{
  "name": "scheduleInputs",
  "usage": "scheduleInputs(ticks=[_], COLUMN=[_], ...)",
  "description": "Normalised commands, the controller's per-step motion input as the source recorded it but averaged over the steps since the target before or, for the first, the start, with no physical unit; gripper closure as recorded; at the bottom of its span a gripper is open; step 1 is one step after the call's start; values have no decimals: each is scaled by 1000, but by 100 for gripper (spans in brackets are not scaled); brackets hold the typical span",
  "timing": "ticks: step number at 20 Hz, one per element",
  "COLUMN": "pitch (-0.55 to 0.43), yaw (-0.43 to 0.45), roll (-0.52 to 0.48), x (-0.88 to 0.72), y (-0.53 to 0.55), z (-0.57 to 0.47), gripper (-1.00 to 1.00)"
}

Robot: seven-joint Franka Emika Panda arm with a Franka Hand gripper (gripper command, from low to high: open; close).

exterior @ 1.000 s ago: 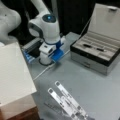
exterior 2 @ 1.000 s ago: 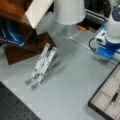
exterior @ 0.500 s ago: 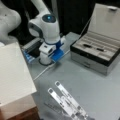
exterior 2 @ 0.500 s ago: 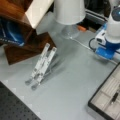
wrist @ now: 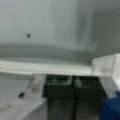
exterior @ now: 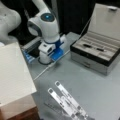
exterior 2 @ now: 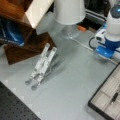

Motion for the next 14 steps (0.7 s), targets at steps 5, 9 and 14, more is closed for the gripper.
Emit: scheduleInputs(ticks=[5,9,14], pitch=[-236,-187,-148], yaw=[-46,-34,-15], roll=[154,118,83], x=[-502,-434,-370], y=[-60,-108,-172], z=[-56,-44,46], gripper=[100,100,100])
